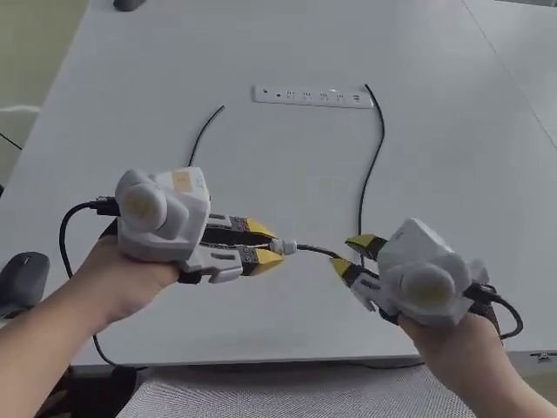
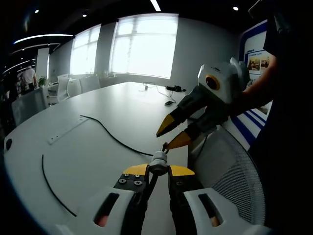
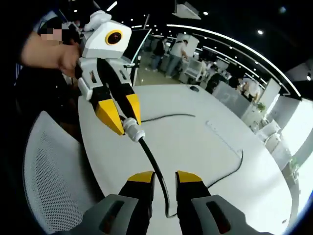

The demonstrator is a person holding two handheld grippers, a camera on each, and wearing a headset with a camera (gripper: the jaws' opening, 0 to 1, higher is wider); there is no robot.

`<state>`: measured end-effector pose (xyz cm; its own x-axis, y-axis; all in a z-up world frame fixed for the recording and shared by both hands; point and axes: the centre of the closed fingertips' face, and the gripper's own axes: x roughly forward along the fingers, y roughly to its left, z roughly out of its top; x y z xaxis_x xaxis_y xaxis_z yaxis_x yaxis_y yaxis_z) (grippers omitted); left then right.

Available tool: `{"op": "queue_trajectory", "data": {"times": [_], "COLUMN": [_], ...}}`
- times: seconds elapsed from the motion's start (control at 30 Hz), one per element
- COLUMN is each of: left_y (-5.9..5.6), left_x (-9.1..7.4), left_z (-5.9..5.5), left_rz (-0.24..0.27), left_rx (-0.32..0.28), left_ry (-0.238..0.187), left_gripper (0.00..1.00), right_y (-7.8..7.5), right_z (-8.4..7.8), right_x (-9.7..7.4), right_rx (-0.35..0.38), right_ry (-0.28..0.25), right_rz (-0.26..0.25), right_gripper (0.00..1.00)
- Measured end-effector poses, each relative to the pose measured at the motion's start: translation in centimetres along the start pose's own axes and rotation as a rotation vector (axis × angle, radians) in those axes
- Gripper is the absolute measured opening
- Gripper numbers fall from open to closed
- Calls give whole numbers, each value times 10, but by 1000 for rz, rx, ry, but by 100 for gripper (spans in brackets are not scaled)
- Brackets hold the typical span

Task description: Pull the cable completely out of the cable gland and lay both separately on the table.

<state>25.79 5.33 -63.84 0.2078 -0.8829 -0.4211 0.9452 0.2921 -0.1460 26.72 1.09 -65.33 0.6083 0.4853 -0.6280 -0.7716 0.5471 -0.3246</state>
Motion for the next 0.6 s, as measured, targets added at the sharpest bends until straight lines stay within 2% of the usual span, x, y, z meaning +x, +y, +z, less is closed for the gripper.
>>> {"op": "queue_trajectory", "data": {"times": [0.13,0.47,0.6], "left_y": [0,1,2], "left_x": [1,2,3], "left_z": [-1,-1,-1], "left_rz": [-7,-12,-13], "left_rx": [-3,-5,-2], "left_ry": [6,6,8], "left_gripper": [15,15,15], "right_y": [9,14,16], "right_z": [10,20,23], "right_x": [6,9,8], "right_rx": [-70,-150,-161], "right_ry": [19,13,7], "right_rz": [11,19,20], "right_gripper": [9,4,3]}}
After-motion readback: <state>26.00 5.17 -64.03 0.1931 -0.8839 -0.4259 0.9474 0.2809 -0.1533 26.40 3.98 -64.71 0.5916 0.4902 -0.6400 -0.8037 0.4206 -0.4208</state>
